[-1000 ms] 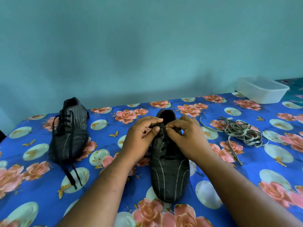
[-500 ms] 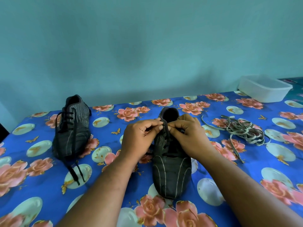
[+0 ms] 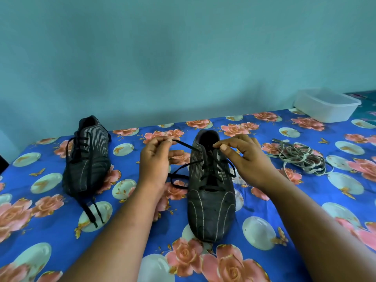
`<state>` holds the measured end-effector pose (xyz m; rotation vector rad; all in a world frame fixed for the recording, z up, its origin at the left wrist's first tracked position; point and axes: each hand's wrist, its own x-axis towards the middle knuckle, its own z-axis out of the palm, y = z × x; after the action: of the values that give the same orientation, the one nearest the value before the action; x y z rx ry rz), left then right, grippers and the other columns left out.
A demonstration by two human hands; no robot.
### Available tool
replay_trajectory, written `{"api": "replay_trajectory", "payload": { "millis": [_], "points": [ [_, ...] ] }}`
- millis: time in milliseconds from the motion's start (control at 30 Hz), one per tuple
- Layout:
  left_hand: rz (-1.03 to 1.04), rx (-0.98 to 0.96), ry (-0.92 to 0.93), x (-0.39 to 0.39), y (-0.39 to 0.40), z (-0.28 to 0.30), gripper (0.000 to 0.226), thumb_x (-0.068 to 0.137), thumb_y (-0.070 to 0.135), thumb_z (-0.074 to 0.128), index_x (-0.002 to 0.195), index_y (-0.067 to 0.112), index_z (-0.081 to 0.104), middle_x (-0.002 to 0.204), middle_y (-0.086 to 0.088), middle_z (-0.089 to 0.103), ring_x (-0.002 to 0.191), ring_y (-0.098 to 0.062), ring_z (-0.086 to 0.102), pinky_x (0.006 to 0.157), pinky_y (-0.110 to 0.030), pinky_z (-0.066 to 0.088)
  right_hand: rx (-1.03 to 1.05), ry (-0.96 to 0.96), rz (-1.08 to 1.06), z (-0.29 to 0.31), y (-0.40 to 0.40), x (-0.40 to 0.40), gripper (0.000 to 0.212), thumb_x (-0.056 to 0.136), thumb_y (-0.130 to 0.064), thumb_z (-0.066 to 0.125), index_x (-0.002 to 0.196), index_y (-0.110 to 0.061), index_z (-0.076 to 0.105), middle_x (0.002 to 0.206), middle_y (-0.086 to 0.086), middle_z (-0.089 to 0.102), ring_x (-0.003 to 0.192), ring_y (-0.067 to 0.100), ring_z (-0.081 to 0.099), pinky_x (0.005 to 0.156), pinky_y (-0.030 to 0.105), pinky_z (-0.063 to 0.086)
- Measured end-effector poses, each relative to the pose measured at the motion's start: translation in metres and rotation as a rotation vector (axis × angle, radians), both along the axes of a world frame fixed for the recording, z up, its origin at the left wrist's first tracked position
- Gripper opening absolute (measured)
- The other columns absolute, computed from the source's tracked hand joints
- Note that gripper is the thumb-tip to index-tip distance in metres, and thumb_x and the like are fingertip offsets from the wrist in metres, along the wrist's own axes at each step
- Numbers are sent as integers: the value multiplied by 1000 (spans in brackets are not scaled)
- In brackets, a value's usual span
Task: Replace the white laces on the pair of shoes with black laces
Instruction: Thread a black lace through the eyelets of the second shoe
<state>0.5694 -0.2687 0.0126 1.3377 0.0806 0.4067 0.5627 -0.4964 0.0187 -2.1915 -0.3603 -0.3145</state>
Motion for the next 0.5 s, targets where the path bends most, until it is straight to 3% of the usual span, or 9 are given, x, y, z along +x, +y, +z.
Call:
{"api": "replay_trajectory", "payload": {
  "millis": [100, 167, 233, 333, 433, 500],
  "points": [
    [174, -119, 72, 7, 13, -4, 15, 103, 17, 53, 92, 18, 63, 96, -2, 72, 73, -17, 73, 49, -24, 53, -1, 10, 2, 1, 2, -2, 17, 99, -41, 59, 111, -47, 69, 113, -17, 61, 122, 12, 41, 90, 20, 33],
    [260, -67, 96, 12, 20, -13, 10, 100, 24, 59, 92, 25, 65, 100, 0, 71, 80, -16, 71, 55, -30, 56, -7, -6, 8, 1, 3, -2, 16, 98, -40, 62, 108, -52, 65, 113, -17, 62, 121, 13, 43, 90, 19, 33],
    [269, 137, 70, 18, 23, -22, 6, 95, 34, 65, 101, 34, 66, 112, 4, 70, 94, -12, 67, 77, -40, 60, -18, -22, 14, -1, 4, -2, 16, 96, -43, 63, 105, -56, 62, 113, -16, 62, 119, 14, 44, 92, 27, 35],
    [108, 461, -97, 20, 12, -28, 25, 92, 49, 65, 115, 42, 67, 125, 12, 66, 115, -3, 60, 104, -33, 48, -11, -41, 6, -1, 3, -2, 15, 96, -42, 63, 107, -51, 66, 113, -16, 62, 118, 12, 43, 92, 28, 35],
    [-47, 663, -151, 18, 0, -34, 29, 82, 70, 60, 99, 49, 69, 120, 16, 66, 127, -14, 55, 111, -48, 41, -14, -59, -9, 0, 2, -2, 16, 98, -41, 63, 111, -44, 70, 113, -18, 63, 118, 11, 43, 90, 27, 34],
    [-91, 704, -121, 17, -2, -35, 30, 77, 71, 61, 96, 48, 69, 121, 18, 63, 130, -13, 51, 112, -50, 37, -11, -66, -11, 0, 2, -1, 16, 98, -40, 63, 112, -42, 71, 113, -18, 64, 118, 12, 43, 91, 28, 35]
  ]
}}
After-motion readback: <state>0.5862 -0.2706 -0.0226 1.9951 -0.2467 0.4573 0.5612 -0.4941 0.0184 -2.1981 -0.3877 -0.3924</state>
